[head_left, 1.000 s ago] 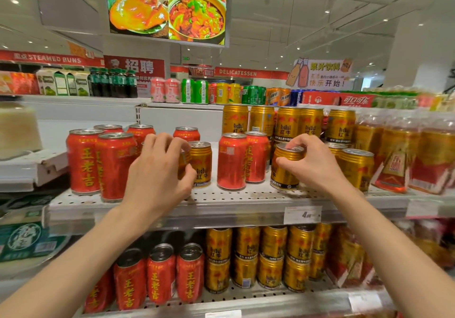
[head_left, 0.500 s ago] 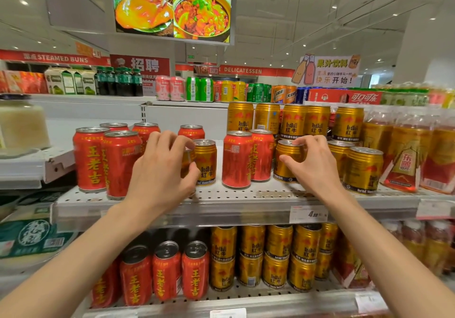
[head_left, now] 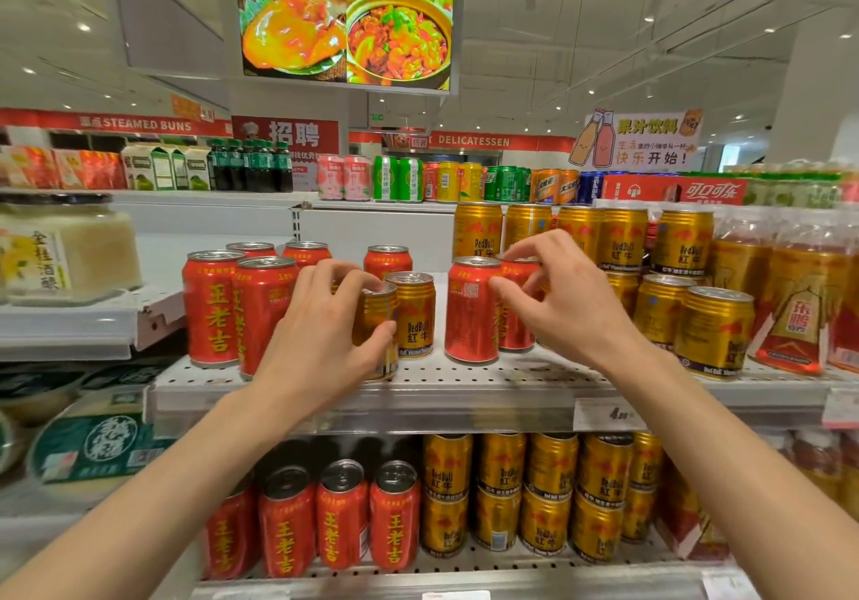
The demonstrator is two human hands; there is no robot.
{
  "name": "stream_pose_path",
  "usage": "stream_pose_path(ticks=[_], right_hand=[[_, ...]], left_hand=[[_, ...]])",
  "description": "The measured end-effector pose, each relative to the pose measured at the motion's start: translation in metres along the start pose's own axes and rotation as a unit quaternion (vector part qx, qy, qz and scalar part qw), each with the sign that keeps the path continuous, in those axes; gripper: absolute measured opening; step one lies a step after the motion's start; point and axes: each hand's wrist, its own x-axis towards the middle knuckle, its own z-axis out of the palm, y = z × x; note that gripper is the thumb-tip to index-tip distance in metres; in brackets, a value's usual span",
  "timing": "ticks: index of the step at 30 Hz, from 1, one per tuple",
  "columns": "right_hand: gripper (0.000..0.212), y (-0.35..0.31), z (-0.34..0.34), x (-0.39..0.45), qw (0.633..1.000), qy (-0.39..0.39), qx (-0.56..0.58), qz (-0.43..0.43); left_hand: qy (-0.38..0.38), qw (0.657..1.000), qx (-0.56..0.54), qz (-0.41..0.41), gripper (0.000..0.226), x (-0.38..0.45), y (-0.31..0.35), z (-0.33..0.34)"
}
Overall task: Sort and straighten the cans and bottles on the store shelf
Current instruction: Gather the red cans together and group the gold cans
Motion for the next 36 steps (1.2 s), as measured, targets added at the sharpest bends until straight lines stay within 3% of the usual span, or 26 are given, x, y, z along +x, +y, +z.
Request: stream_pose_path(ticks=[14, 36], right_hand=[[0.043, -0.015, 0.008, 0.015, 0.993, -0.115, 0.005, 0.029], [0.042, -0.004, 0.004, 0.008, 0.993, -0.056, 0.083, 0.064]], left_hand=[[-0.035, 0.999, -0.004, -0.017, 0.048, -0.002, -0.004, -0.009], [-0.068, 0.995, -0.057, -0.053, 0.035, 0.006, 0.005, -0.017]])
